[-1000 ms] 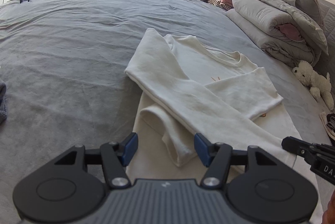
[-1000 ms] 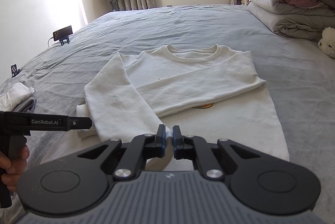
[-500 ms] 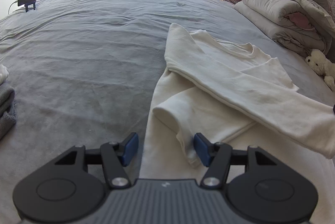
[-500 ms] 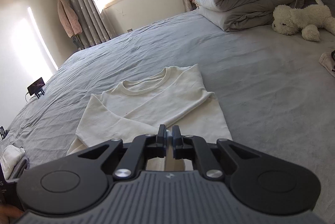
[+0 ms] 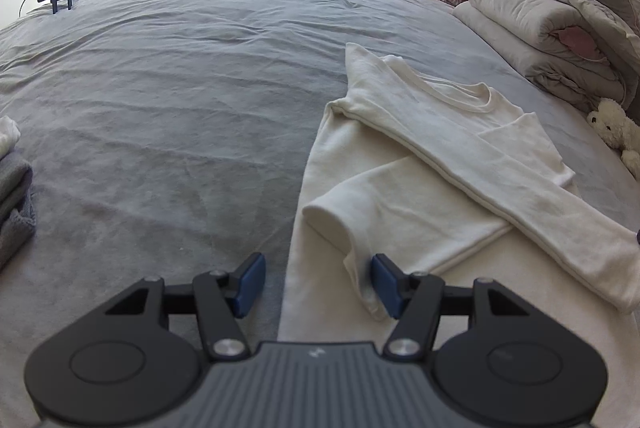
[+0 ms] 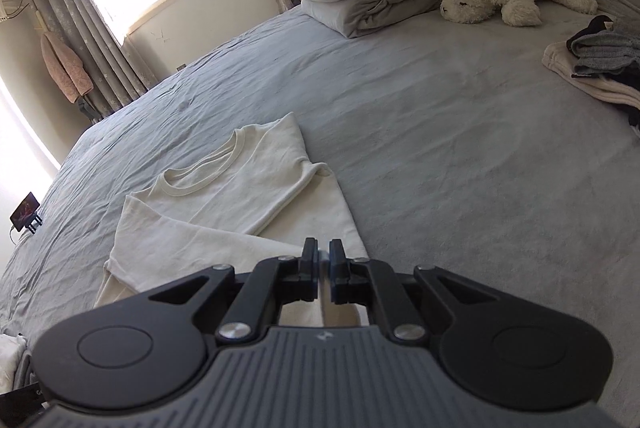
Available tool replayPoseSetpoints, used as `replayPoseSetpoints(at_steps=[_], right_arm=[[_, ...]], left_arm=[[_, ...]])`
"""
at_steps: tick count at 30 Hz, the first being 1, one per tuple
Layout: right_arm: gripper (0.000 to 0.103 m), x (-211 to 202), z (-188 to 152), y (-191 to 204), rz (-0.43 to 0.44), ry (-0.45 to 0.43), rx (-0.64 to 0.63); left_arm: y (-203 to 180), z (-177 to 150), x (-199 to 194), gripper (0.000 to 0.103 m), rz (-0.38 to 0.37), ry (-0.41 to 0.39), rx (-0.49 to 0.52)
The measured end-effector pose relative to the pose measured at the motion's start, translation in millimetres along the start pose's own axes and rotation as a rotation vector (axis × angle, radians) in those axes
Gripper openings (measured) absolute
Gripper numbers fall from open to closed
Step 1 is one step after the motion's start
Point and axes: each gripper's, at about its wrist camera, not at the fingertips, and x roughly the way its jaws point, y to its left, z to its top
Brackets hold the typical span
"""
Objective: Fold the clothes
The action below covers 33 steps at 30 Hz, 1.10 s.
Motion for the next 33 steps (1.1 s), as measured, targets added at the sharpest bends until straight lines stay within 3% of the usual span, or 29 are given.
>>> replayPoseSetpoints(at_steps=[7, 11, 15, 20, 24, 28, 31, 33], right_arm=[[0.007, 6.7, 0.3, -4.2, -0.022, 0.028, 0.014], [0.016, 9.9, -1.0, -3.7, -0.030, 0.061, -0.001], [0.018, 5.1, -1.5, 6.9, -0.065, 0.032, -0.096], [0.045, -6.3, -8.0, 25.1, -0.081, -0.037, -0.273], [0.049, -8.7, -21.1, 43.5, -0.022, -0.039, -0.421], [0.049, -4.5, -31.2, 54.0, 0.030, -0.003, -0.482], [0.049, 2.2, -38.1, 60.3, 0.066, 0.056, -0.524], [0.049, 9.0, -41.2, 60.1, 0.034, 0.107, -0.538]], left_arm=[[6.0, 2.3, -3.2, 0.061, 0.009, 0.011, -0.021], [8.3, 3.1, -3.8, 0.061, 0.014, 0.015, -0.028], [11.0, 4.5, -7.0, 0.061, 0.044, 0.013, -0.031], [24.3, 8.1, -11.1, 0.059, 0.065, 0.015, -0.073], [27.6, 10.1, -12.7, 0.059, 0.067, 0.016, -0.090], [30.0, 10.6, -11.6, 0.059, 0.079, 0.021, -0.101], [30.8, 10.3, -11.1, 0.059, 0.082, 0.025, -0.103], [32.2, 10.3, -11.8, 0.059, 0.082, 0.029, -0.104]])
